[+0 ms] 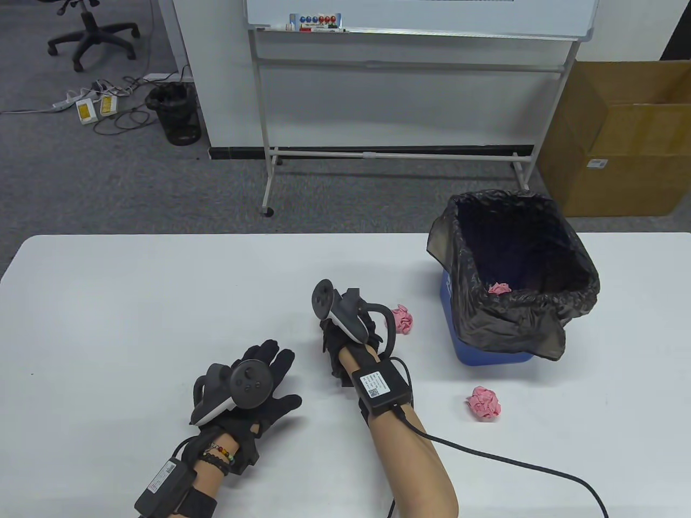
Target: Toss crumpled papers into recycling bin
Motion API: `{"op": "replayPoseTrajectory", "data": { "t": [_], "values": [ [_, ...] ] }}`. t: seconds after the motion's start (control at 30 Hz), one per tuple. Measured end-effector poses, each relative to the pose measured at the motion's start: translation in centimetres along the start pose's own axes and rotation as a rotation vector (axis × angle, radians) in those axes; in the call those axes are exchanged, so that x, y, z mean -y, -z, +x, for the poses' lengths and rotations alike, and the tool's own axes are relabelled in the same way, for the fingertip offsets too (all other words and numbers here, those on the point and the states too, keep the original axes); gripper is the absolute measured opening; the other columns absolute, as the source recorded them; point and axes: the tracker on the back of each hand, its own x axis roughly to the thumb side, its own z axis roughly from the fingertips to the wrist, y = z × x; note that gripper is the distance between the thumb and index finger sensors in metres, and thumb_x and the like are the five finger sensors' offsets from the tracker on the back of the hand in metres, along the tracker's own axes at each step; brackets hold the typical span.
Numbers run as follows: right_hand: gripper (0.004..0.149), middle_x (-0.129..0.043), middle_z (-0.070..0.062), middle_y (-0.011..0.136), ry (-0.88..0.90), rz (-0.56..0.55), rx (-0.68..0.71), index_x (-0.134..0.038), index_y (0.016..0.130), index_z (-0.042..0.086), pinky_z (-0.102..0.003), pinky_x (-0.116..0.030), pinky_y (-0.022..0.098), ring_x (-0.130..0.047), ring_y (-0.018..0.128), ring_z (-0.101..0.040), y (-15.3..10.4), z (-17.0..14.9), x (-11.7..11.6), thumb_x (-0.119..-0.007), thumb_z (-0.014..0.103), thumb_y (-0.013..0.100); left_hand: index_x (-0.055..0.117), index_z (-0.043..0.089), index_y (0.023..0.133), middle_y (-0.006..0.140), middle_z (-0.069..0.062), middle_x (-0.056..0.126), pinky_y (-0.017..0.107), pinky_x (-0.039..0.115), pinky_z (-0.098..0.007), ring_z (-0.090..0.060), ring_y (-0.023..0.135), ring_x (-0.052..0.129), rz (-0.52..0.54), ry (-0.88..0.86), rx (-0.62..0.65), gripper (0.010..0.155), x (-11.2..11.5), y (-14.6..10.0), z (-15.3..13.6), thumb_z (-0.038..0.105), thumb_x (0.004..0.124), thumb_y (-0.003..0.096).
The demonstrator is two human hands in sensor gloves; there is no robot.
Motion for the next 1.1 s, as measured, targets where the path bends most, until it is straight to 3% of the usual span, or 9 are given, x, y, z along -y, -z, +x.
{"op": "replayPoseTrajectory", "data": {
  "t": [0.2,0.43,0.63,0.93,1.0,1.1],
  "values": [
    [0.065,-0.089,-0.008,0.093,0.097,0.077,-0.027,-0.079,0.093,0.027,-0.023,-0.095,0.046,-0.106,0.07,-0.025,-1.0,-2.3,2.4,-0.094,0.042,0.031,0.049,0.021,0.112,0.123,-0.018,0.039,0.074,0.048,-0.068,-0.048,0.111,0.046,0.0,0.003,0.005,0.085,0.0,0.0,0.2,0.058,0.082,0.0426],
    [0.065,-0.091,-0.01,0.091,0.16,0.279,-0.061,-0.08,0.093,0.024,-0.024,-0.096,0.044,-0.107,0.068,-0.026,-1.7,-4.6,4.3,-0.094,0.043,0.032,0.049,0.021,0.112,0.123,-0.018,0.039,0.074,0.048,-0.068,-0.048,0.111,0.046,-0.002,0.005,0.007,0.085,0.1,0.0,0.2,0.058,0.082,0.0426],
    [0.066,-0.091,-0.01,0.091,0.198,0.387,-0.078,-0.08,0.094,0.023,-0.025,-0.096,0.044,-0.107,0.068,-0.026,-2.1,-5.9,5.7,-0.094,0.043,0.032,0.049,0.021,0.112,0.123,-0.018,0.039,0.074,0.048,-0.068,-0.048,0.111,0.046,-0.001,0.005,0.01,0.085,0.1,0.1,0.3,0.058,0.082,0.0425],
    [0.066,-0.091,-0.011,0.091,0.342,0.244,-0.156,-0.08,0.093,0.023,-0.025,-0.096,0.043,-0.107,0.067,-0.026,-2.1,-8.0,10.0,-0.095,0.042,0.032,0.049,0.02,0.112,0.123,-0.018,0.039,0.074,0.048,-0.067,-0.048,0.111,0.046,-0.003,0.0,0.017,0.086,0.2,0.0,0.4,0.058,0.081,0.0426],
    [0.066,-0.091,-0.01,0.091,0.37,0.169,-0.157,-0.08,0.093,0.023,-0.025,-0.096,0.044,-0.107,0.067,-0.026,-2.2,-8.5,11.5,-0.095,0.042,0.032,0.049,0.021,0.112,0.123,-0.018,0.039,0.074,0.048,-0.067,-0.048,0.111,0.046,-0.002,-0.002,0.017,0.086,0.2,0.1,0.4,0.058,0.082,0.0425],
    [0.066,-0.091,-0.009,0.092,0.413,-0.046,-0.18,-0.08,0.093,0.025,-0.026,-0.096,0.045,-0.107,0.069,-0.026,-2.8,-9.4,14.8,-0.095,0.041,0.031,0.049,0.02,0.112,0.123,-0.018,0.038,0.075,0.048,-0.067,-0.048,0.111,0.046,-0.001,-0.006,0.019,0.086,0.3,0.1,0.4,0.058,0.081,0.0426]
  ]
}}
